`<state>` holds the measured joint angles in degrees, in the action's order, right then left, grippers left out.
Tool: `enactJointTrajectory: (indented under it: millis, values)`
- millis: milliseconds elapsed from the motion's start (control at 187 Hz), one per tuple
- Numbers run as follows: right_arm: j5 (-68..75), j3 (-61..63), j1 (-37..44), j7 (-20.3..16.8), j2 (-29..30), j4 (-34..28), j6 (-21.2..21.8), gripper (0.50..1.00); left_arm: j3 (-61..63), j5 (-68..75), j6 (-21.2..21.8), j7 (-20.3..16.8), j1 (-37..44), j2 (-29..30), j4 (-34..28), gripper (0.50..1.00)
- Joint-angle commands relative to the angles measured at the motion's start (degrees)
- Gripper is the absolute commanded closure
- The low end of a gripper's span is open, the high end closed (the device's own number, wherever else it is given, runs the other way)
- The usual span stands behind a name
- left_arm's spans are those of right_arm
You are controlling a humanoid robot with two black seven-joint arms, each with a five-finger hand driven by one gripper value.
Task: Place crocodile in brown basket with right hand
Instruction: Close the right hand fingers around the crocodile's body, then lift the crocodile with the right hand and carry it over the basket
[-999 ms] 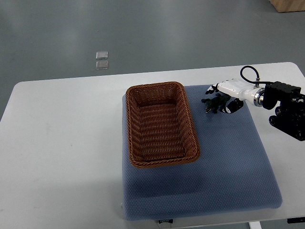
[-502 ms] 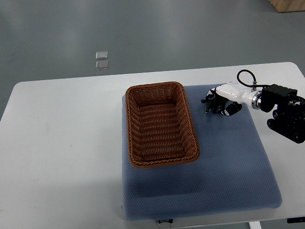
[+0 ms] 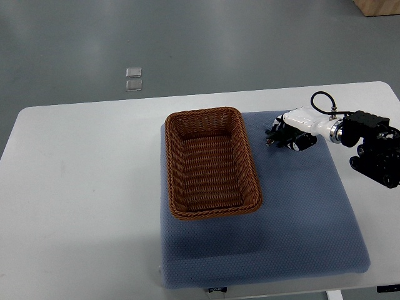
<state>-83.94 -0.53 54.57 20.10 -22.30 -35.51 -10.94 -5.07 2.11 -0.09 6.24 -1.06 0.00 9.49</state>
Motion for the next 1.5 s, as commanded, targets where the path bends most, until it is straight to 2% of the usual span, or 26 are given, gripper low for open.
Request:
enactJointTrajectory:
  millis: [0, 465, 711, 1026, 1496]
  values:
    - [0.09, 0.01, 0.01, -0.06, -0.11, 0.01, -0.66, 1.000, 0.06, 0.00, 0.00, 0.00, 0.00, 0.00, 0.00, 0.500]
    - [1.32, 1.15, 3.26, 0.64, -1.61, -1.66, -2.16, 1.000, -0.03, 0.00, 0.00, 0.00, 0.00, 0.00, 0.00, 0.500]
    - [1.94, 2.29, 7.83, 1.25, -2.93, -10.89, -2.59, 1.000, 0.06, 0.00, 0.00, 0.00, 0.00, 0.00, 0.00, 0.500]
    - [1.68, 2.29, 10.73, 1.69, -1.43, -18.89, -3.91, 1.000, -0.03, 0.00, 0.00, 0.00, 0.00, 0.00, 0.00, 0.500]
    - [1.32, 1.24, 5.28, 4.33, 1.29, -19.42, -3.65, 1.000, -0.03, 0.00, 0.00, 0.00, 0.00, 0.00, 0.00, 0.500]
